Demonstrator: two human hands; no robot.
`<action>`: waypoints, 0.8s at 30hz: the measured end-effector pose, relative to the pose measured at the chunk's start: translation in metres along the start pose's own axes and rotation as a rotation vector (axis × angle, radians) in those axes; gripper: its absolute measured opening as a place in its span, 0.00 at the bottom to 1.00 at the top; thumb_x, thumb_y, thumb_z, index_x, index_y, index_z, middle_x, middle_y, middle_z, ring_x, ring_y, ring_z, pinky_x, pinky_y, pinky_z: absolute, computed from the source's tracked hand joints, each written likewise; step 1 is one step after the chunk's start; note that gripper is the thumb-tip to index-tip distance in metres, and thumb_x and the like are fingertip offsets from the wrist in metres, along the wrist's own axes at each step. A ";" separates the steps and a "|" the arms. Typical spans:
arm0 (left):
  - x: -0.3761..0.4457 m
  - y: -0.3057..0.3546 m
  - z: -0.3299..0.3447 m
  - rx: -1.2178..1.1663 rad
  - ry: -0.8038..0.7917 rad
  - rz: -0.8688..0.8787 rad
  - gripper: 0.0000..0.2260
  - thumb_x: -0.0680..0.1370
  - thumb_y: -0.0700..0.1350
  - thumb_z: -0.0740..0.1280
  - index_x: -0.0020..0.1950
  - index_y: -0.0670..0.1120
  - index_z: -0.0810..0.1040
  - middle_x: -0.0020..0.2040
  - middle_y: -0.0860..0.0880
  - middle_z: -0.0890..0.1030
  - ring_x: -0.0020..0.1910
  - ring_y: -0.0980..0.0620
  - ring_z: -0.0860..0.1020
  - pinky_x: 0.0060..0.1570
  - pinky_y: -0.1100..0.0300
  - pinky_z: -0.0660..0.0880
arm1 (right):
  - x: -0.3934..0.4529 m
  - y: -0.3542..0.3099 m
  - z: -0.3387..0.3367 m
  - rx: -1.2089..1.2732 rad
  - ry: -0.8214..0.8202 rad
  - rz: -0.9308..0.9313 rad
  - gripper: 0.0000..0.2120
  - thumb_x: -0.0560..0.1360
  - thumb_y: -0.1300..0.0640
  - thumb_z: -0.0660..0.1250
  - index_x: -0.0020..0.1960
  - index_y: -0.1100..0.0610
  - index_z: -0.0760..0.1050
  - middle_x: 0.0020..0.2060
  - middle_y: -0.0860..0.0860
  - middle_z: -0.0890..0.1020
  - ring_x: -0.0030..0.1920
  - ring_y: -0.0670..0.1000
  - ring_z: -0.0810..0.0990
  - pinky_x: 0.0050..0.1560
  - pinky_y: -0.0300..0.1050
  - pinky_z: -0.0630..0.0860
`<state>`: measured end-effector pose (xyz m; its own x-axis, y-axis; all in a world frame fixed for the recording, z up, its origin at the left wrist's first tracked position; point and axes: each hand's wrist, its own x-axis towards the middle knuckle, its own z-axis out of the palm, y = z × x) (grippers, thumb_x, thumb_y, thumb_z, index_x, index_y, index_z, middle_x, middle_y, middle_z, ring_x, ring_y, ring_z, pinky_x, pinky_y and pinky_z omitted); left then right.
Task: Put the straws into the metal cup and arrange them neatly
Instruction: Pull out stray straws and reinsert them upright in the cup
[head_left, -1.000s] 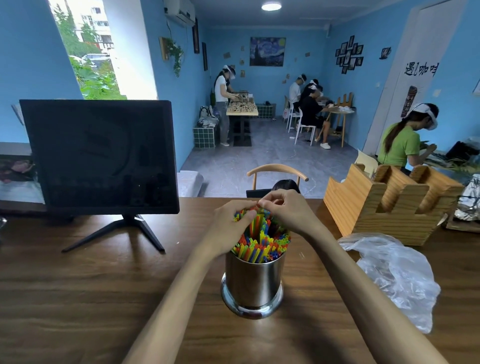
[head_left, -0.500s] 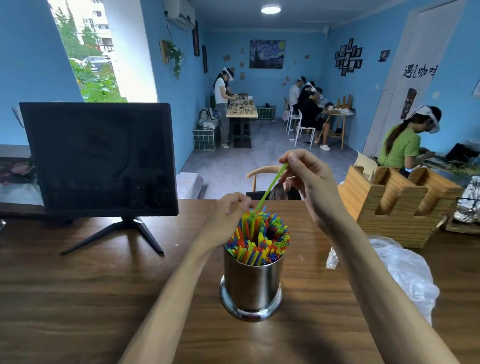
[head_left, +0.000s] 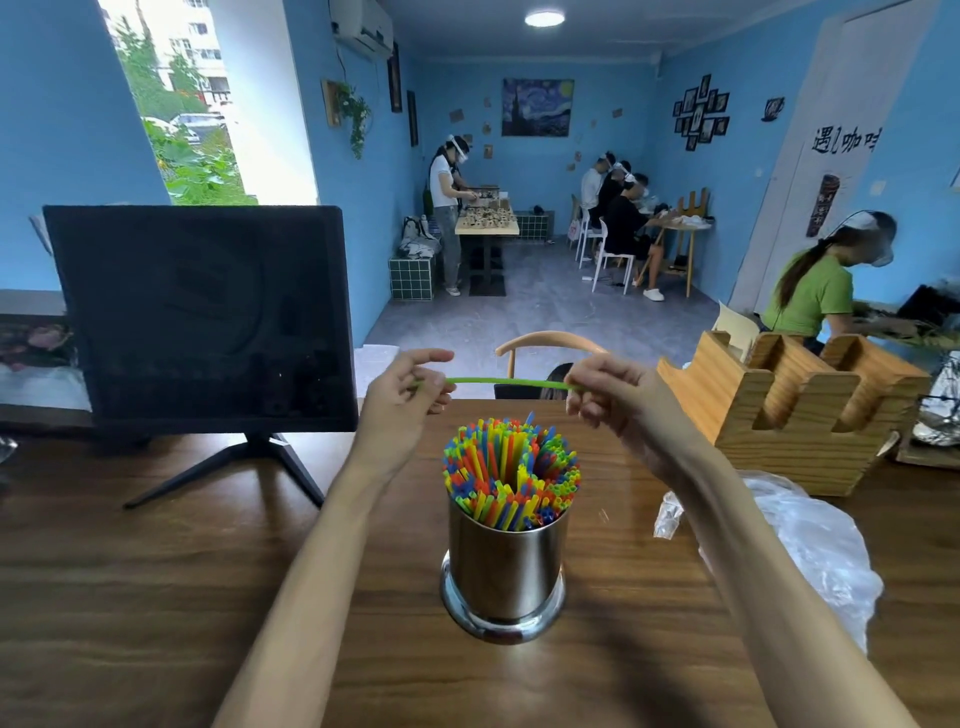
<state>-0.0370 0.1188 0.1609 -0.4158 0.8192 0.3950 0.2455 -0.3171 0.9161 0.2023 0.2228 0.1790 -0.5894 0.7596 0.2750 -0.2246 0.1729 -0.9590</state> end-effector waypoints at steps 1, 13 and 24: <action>0.001 0.002 -0.005 0.016 -0.003 -0.004 0.11 0.82 0.36 0.66 0.58 0.50 0.80 0.45 0.45 0.82 0.40 0.58 0.82 0.44 0.65 0.79 | -0.001 0.002 -0.004 -0.087 -0.072 0.015 0.03 0.78 0.61 0.70 0.49 0.61 0.82 0.35 0.61 0.77 0.34 0.49 0.78 0.33 0.37 0.73; 0.000 0.034 0.002 -0.432 0.153 -0.033 0.15 0.74 0.36 0.73 0.57 0.47 0.74 0.42 0.44 0.87 0.40 0.48 0.86 0.42 0.59 0.82 | -0.005 0.016 0.003 -0.562 -0.246 -0.015 0.05 0.73 0.55 0.78 0.48 0.53 0.86 0.35 0.48 0.82 0.37 0.46 0.73 0.40 0.38 0.71; -0.005 0.033 0.031 0.012 -0.089 0.087 0.11 0.78 0.39 0.72 0.58 0.50 0.79 0.49 0.47 0.84 0.38 0.53 0.84 0.35 0.61 0.79 | -0.006 0.019 0.011 -0.630 -0.277 -0.083 0.05 0.75 0.53 0.76 0.49 0.52 0.87 0.40 0.51 0.85 0.37 0.47 0.77 0.39 0.38 0.73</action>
<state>0.0002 0.1190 0.1872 -0.3133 0.8281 0.4648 0.2881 -0.3835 0.8774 0.1932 0.2149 0.1598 -0.7852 0.5545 0.2758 0.1664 0.6179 -0.7685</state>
